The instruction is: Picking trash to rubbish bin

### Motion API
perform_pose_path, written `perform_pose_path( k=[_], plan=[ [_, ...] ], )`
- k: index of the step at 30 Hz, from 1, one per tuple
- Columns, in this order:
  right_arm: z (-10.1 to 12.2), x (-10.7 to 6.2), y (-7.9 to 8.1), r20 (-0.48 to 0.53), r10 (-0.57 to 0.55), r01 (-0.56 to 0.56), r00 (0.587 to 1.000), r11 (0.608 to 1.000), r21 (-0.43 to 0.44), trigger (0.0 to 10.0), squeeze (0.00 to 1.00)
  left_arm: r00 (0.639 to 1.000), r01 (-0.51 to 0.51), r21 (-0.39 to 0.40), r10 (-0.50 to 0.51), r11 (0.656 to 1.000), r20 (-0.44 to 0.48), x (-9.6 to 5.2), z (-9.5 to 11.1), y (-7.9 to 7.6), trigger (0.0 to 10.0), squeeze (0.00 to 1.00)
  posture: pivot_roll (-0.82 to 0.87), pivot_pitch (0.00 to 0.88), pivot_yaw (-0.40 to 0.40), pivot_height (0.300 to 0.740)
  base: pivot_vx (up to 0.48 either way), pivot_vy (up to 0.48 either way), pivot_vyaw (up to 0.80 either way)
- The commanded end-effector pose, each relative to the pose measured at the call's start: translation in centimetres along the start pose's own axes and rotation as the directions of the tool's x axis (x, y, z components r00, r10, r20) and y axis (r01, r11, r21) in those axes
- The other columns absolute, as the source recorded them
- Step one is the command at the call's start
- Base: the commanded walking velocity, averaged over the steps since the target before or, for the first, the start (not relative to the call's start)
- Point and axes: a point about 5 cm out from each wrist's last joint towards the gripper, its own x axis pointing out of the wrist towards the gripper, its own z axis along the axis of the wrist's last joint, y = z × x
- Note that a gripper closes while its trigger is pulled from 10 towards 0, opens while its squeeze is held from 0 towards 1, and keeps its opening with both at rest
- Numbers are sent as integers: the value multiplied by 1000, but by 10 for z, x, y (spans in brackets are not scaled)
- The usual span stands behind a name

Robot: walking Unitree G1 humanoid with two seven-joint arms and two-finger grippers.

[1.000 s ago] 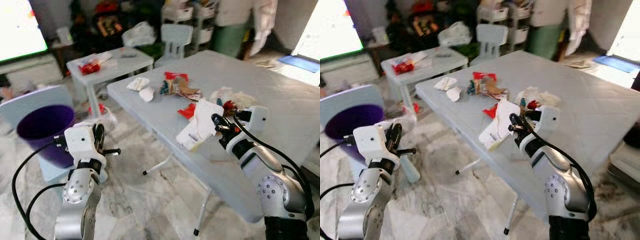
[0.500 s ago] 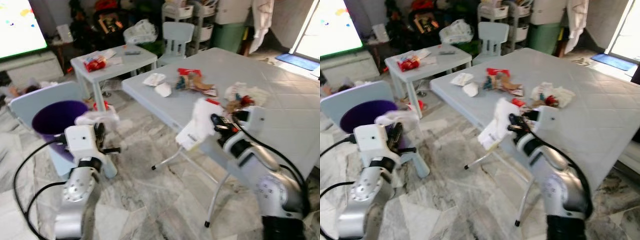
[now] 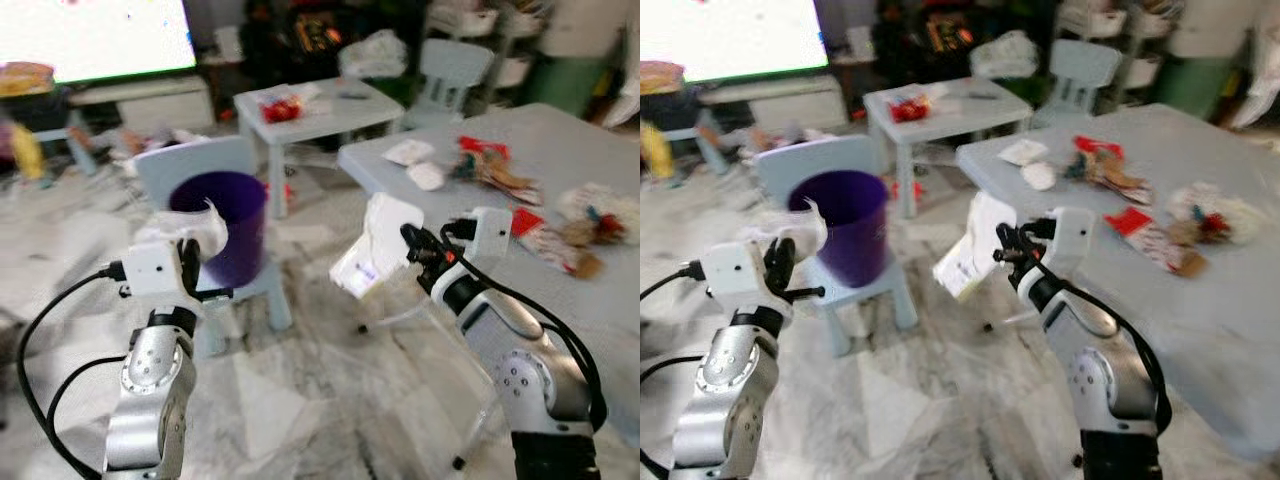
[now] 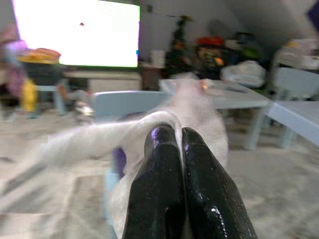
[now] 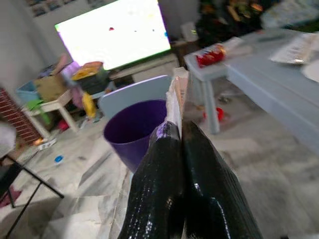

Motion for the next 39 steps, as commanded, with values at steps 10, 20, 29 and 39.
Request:
perform_pose_path(
  k=[10,20,29,39],
  plan=[
    [-1,-10,5,136,-82,115,987,961,-251,0,0,997,-30,71,25,997,79,4,3,-1,0,0,48,0,23,740,0,0,129],
    [-12,-22,2,148,-101,142,984,943,-300,0,0,997,-5,126,-5,992,75,-7,-4,0,0,0,48,0,38,740,0,0,0],
    [-16,-35,1,161,-116,166,980,923,-348,0,0,996,-3,146,-10,989,88,-15,-3,1,0,0,55,0,37,740,0,0,0],
    [-13,-40,2,191,-156,219,969,902,-371,0,0,991,-14,128,-3,992,133,-13,7,2,0,0,76,0,8,740,0,0,0]
  ],
)
